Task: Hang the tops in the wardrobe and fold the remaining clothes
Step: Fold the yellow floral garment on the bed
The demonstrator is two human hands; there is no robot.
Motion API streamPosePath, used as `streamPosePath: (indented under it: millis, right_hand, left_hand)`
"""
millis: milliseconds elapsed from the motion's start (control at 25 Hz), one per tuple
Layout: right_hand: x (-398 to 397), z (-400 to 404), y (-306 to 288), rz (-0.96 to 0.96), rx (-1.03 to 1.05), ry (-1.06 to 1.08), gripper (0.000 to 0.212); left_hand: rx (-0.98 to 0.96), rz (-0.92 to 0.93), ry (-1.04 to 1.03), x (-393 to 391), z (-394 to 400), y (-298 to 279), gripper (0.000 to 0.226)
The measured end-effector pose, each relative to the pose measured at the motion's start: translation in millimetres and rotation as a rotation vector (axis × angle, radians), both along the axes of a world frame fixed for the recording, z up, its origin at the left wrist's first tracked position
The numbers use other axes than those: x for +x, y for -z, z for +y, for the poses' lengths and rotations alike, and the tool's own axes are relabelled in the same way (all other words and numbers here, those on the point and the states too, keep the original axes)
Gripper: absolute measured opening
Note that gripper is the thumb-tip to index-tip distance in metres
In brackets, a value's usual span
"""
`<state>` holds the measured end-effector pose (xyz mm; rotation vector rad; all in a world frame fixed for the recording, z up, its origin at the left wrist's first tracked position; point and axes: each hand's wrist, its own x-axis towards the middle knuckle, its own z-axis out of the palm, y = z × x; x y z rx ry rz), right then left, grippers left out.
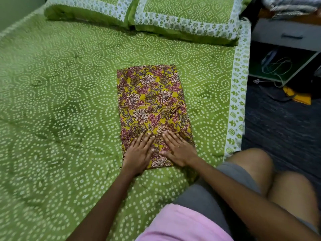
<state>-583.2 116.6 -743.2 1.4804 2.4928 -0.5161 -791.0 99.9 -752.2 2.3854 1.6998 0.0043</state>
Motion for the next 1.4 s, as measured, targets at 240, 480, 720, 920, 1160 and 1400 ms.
streamPosePath:
  millis: [240, 480, 720, 920, 1160, 1400]
  right_hand:
    - [80.3, 21.4, -9.9, 0.044, 0.024, -0.062, 0.086]
    - [119.1, 22.7, -16.4, -0.006, 0.288, -0.298, 0.070]
    - [92.5, 33.8, -2.5, 0.147, 0.455, -0.485, 0.049]
    - [56.4, 67.4, -41.8, 1.067, -0.311, 0.678, 0.012]
    - [26.4, 103.6, -45.7, 1.113, -0.273, 1.176, 0.036]
    - [14.5, 87.1, -43.9, 0.998, 0.144, 0.903, 0.026]
  left_hand:
    - [-0.049, -0.082, 0.085, -90.0, 1.3, -3.6, 0.056]
    - [0.158, -0.040, 0.390, -126.8, 18.7, -21.0, 0.078]
    - [0.099, -0.136, 0.469, -100.0, 47.4, -12.1, 0.047]
    - [-0.409, -0.921, -0.388, -70.9, 73.1, -52.2, 0.020]
    - [-0.441, -1.061, -0.877, -45.3, 95.9, -60.1, 0.031]
    - [0.092, -1.018, -0.720, -28.6, 73.4, -35.1, 0.011]
